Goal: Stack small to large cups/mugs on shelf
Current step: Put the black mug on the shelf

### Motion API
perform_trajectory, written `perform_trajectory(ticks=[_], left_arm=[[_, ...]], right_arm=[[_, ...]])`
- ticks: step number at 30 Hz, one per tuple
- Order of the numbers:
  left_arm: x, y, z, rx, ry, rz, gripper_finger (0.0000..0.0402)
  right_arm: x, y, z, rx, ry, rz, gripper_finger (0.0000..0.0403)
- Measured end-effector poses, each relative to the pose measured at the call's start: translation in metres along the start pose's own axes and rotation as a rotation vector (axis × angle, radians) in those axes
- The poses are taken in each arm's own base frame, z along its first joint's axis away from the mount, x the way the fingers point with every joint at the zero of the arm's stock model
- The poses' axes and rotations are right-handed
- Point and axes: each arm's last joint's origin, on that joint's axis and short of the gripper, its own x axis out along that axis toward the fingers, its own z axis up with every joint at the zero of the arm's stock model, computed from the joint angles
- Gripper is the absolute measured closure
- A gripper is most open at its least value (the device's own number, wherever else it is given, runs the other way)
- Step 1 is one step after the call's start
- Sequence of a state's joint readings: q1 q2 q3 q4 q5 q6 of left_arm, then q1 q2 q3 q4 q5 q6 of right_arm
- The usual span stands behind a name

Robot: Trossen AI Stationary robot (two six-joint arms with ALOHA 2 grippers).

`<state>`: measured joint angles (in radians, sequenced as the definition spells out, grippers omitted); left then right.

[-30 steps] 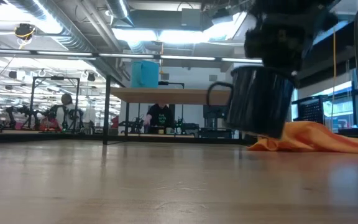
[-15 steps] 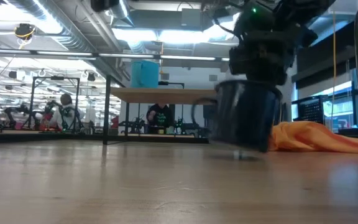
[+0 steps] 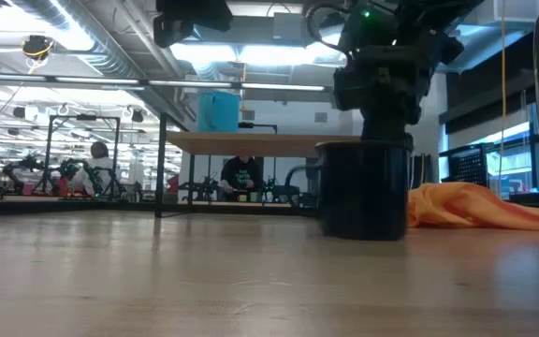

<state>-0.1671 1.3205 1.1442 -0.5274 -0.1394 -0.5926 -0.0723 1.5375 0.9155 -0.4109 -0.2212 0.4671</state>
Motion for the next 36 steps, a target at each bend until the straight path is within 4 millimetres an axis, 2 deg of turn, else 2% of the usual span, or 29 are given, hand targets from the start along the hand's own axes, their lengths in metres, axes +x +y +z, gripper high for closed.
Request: perform_trajectory(ticks=[3,7,12,18,24,31,36], left_arm=[[0.000,0.003,0.002,0.007,-0.004,0.010,0.0360],[0.005,0.007,0.004,0.039,0.000,0.026,0.0360],[0.020,0.013,0.004,0.095,0.027,0.058,0.0360],[0.058,0.026,0.012,0.154,0.055,-0.005,0.0360],[0.101,0.044,0.021,0.139,0.041,-0.112,0.0360],[0.147,0.055,0.001,0.124,0.150,-0.139,0.0360],[0.167,0.056,-0.007,0.123,0.164,-0.162,0.0360]], right_arm=[[0.008,0.001,0.002,0.017,0.001,0.026,0.0295],[0.006,0.006,0.008,0.026,-0.064,0.080,0.0244],[-0.004,0.012,0.015,0.021,-0.102,0.100,0.0225],[-0.013,0.019,0.022,-0.009,-0.092,0.080,0.0236],[-0.021,0.031,0.018,-0.027,-0.010,-0.005,0.0249],[-0.038,0.052,0.010,-0.059,0.066,-0.038,0.0300],[-0.047,0.068,0.004,-0.035,0.086,-0.062,0.0339]])
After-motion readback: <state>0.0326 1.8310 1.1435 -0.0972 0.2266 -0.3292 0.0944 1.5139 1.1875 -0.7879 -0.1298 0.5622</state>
